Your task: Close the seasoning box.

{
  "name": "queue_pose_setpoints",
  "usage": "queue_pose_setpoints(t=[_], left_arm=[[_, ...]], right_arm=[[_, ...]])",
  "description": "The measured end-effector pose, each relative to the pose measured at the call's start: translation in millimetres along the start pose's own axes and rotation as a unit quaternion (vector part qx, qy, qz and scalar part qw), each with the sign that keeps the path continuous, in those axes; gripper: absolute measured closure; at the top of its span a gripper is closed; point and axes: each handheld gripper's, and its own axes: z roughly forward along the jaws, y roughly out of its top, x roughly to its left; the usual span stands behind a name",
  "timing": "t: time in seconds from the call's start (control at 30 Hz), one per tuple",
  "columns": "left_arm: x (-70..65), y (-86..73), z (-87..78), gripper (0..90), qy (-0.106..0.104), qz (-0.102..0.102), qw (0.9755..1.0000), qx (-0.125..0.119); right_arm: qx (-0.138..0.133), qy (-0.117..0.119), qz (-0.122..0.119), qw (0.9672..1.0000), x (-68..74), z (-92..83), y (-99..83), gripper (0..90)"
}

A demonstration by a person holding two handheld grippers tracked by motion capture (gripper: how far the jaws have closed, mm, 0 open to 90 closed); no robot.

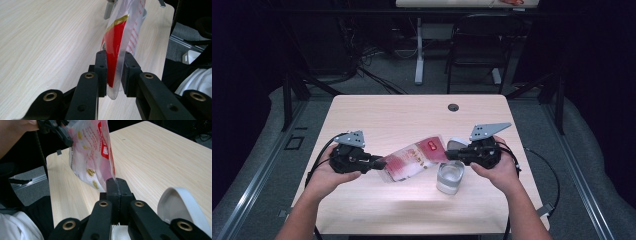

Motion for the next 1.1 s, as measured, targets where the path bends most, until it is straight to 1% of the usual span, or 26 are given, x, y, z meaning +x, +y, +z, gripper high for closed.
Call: queue_pose_setpoints(t=[0.17, 0.33, 0.43, 0.63, 0.77, 0.93, 0.97, 1.1], left_arm=[[2.8, -7.4, 5.9, 77.3, -0.004, -0.007, 1.0000, -0.001], [5.3, -15.5, 15.1, 77.2, -0.007, -0.012, 0.9999, 0.001], [5.4, -18.3, 18.4, 76.9, -0.005, -0.011, 0.9999, 0.001], [4.2, -21.5, 21.7, 75.8, 0.001, -0.005, 1.0000, 0.007], [2.7, -23.6, 23.7, 75.2, 0.006, -0.004, 1.0000, 0.006], [2.5, -26.9, 27.0, 73.7, 0.008, -0.004, 0.9999, 0.006], [2.4, -27.2, 26.9, 73.4, 0.008, -0.003, 0.9999, 0.009], [2.3, -29.3, 27.9, 71.9, 0.010, -0.003, 0.9999, 0.008]], right_arm=[[0.004, -0.005, -0.011, 0.9999, 3.8, -0.3, 10.4, 90.0], [0.020, -0.010, -0.032, 0.9992, 7.2, -0.3, 22.0, 90.0], [0.030, -0.016, -0.042, 0.9985, 9.9, 0.6, 27.0, 90.0], [0.033, -0.019, -0.051, 0.9980, 14.0, 1.6, 30.3, 90.0], [0.035, -0.020, -0.055, 0.9977, 16.7, 1.1, 34.0, 90.0], [0.044, -0.026, -0.073, 0.9960, 22.9, 1.9, 41.5, 90.0], [0.046, -0.026, -0.075, 0.9958, 24.0, 2.4, 42.4, 90.0], [0.045, -0.027, -0.081, 0.9953, 26.6, 3.1, 45.4, 90.0]])
